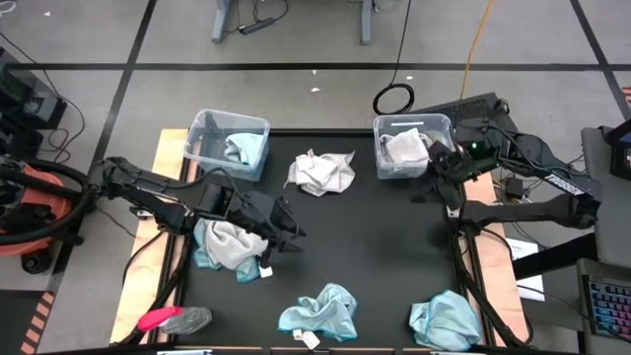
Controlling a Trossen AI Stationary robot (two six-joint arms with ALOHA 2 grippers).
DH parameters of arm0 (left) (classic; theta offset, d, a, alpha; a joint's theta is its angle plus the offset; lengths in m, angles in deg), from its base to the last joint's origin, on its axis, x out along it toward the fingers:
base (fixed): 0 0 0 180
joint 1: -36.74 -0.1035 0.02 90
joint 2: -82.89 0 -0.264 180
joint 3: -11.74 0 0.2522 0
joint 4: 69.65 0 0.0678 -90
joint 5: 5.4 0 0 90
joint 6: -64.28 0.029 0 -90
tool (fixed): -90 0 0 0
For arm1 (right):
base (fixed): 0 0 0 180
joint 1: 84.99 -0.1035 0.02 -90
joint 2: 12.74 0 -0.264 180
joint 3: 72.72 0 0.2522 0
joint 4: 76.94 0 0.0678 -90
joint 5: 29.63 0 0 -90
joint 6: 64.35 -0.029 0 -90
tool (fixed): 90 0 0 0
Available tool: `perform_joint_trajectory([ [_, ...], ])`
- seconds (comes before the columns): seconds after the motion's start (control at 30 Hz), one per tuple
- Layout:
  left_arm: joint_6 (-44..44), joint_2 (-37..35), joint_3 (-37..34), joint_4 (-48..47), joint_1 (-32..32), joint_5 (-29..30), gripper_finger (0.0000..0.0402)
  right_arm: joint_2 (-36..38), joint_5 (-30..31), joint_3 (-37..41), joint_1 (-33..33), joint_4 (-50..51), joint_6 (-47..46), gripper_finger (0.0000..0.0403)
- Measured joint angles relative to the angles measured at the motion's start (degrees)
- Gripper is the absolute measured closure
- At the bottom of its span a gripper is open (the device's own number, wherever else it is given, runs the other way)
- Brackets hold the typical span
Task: Sort microfiber towel by color & place in baskets
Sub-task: Put the blue microfiber towel into the left transparent bin
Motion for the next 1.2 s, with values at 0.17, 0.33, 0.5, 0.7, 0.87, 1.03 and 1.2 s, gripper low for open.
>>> perform_joint_trajectory([
  [0.17,-3.0,4.84,0.37,5.93,5.52,4.25,0.0198,0.25,0.16,0.0,-3.94,1.94,2.65,0.0138],
  [0.33,-7.26,11.24,2.53,7.6,10.04,5.51,0.0198,0.5,0.51,0.0,-6.43,1.68,4.35,0.0138],
  [0.5,-8.88,15.96,2.73,14.28,13.4,5.69,0.0195,0.48,1.22,0.0,-7.92,1.63,5.24,0.0138],
  [0.7,-10.37,19.44,2.75,14.85,15.94,8.0,0.0135,0.48,3.75,0.0,-9.84,1.59,5.21,0.0138],
  [0.87,-10.34,22.29,2.78,15.55,17.1,9.6,0.0071,0.46,4.3,0.0,-10.69,1.57,3.99,0.0138],
  [1.03,-9.86,26.0,2.78,17.86,17.49,12.07,0.0051,0.46,5.36,0.02,-11.68,1.19,2.07,0.0138],
  [1.2,-9.79,30.52,2.78,22.13,17.42,13.0,0.0054,0.46,5.57,0.02,-12.77,0.12,0.07,0.0138],
])
